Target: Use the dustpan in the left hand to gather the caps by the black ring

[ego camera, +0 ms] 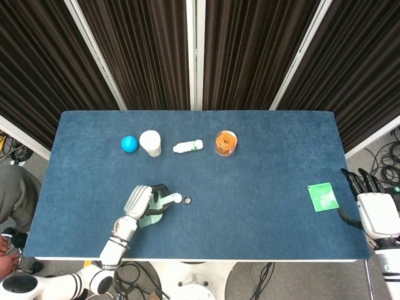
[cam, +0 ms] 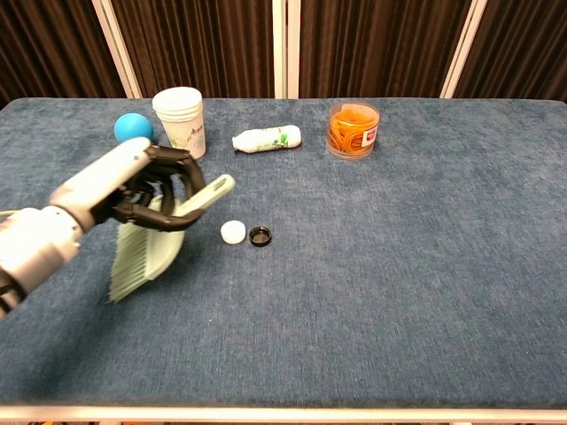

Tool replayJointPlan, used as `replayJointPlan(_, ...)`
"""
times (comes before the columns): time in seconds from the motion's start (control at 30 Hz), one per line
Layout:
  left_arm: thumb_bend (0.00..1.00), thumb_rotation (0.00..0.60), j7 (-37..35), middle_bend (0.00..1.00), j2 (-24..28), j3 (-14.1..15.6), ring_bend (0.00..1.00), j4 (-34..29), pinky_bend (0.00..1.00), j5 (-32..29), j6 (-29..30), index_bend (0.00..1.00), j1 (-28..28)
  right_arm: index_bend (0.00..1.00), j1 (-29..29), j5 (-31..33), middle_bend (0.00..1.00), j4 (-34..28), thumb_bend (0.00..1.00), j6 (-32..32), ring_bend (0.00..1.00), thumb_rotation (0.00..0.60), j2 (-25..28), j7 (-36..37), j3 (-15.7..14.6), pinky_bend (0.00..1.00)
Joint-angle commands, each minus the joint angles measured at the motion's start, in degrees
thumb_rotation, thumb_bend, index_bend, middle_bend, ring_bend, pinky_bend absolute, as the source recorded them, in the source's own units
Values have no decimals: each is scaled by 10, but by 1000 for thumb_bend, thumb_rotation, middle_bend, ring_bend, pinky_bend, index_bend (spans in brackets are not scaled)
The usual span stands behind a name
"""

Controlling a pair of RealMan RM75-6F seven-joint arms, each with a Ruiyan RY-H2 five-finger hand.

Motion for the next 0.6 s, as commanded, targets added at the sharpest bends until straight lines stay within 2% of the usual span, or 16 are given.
replayJointPlan(0.03,380,600,7,614,-20,-17,649,13,894,-8,-24,544,-19,29,-1,0,148,2,154,1,28,600,0,2,-1,116)
replayJointPlan(0.43,381,600,26,615,-70,-66,649,37,893,-11,-50,543,-74,29,-5,0,148,8,153,4,29,600,-1,11,-2,115)
replayJointPlan(0.6,381,600,33,614,-41,-67,649,8,893,5,-18,543,-66,29,1,-2,148,9,154,-1,29,600,-1,12,0,116)
